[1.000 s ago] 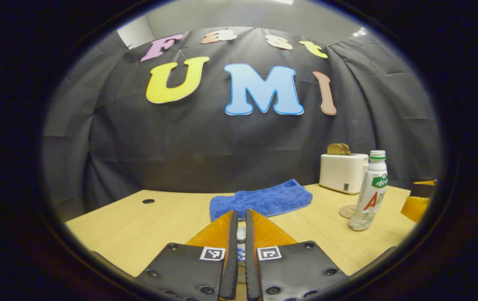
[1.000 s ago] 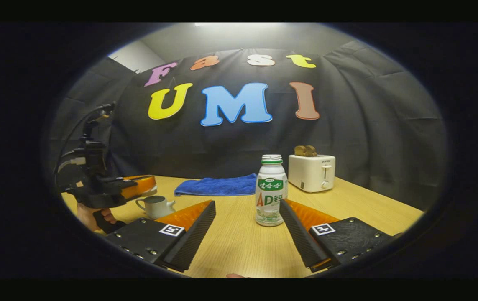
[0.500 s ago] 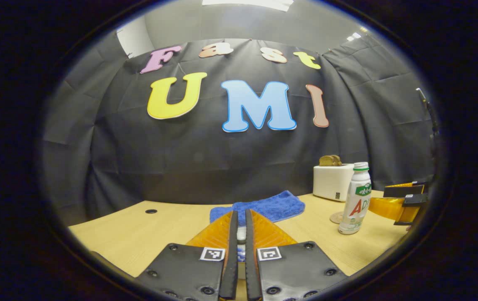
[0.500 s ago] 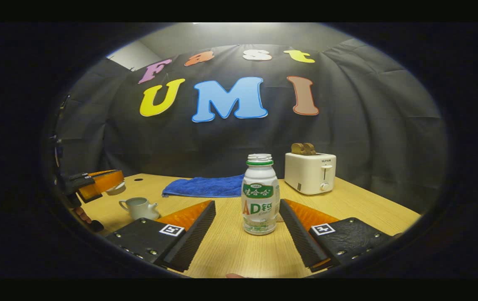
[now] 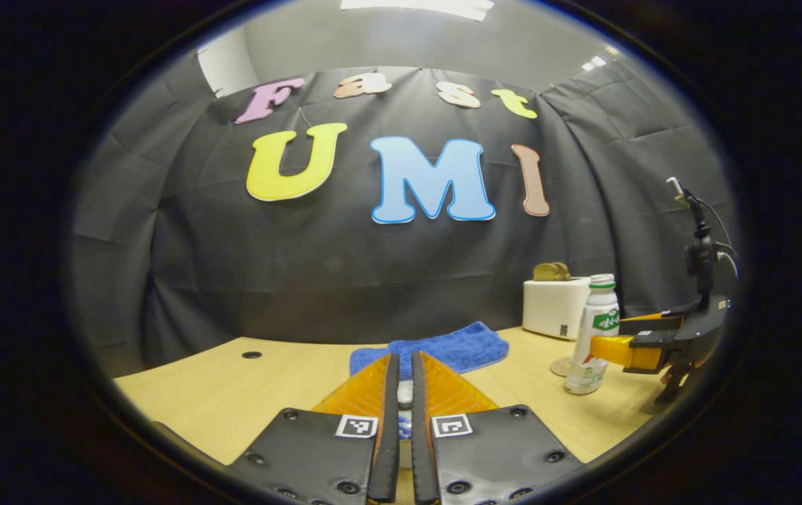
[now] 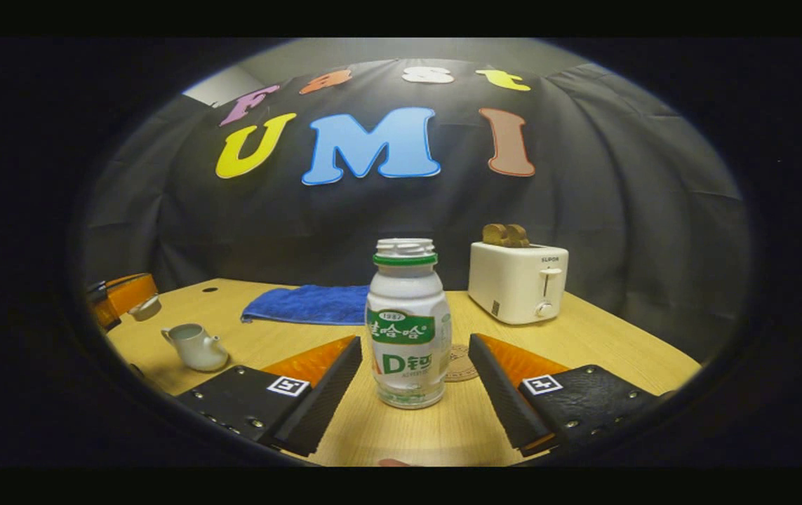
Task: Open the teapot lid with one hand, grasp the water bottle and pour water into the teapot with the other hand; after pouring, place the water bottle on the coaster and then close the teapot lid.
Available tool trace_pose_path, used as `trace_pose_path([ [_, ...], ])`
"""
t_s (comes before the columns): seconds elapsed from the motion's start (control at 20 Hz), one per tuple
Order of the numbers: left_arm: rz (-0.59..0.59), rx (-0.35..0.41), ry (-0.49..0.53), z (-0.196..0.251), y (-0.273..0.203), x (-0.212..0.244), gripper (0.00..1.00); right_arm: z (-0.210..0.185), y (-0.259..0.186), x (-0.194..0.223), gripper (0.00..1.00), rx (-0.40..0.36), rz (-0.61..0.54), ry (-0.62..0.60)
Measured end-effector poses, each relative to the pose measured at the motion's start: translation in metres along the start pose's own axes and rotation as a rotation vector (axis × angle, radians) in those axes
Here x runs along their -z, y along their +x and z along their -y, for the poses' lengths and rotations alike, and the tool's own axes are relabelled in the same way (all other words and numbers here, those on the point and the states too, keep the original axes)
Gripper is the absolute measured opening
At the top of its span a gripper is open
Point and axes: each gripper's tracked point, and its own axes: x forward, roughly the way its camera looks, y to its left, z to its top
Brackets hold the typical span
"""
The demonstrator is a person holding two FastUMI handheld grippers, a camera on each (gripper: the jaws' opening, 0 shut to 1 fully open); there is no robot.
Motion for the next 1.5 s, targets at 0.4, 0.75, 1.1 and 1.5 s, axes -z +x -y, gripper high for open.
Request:
trace_pose_path([
  [0.4,0.040,-0.003,0.022,0.000,-0.009,-0.015,0.18,0.001,0.027,0.017,0.95,0.039,-0.059,0.017],
  [0.75,0.051,0.047,0.005,0.007,-0.055,-0.033,0.18,0.004,0.029,0.009,0.77,0.064,-0.028,-0.054],
  [1.1,0.005,0.115,0.053,0.015,-0.148,-0.019,0.18,-0.032,0.013,-0.011,0.75,0.009,0.015,-0.231],
  [1.5,-0.002,0.086,-0.029,0.002,-0.203,-0.004,0.18,-0.089,0.007,-0.011,0.74,-0.069,-0.013,-0.463],
])
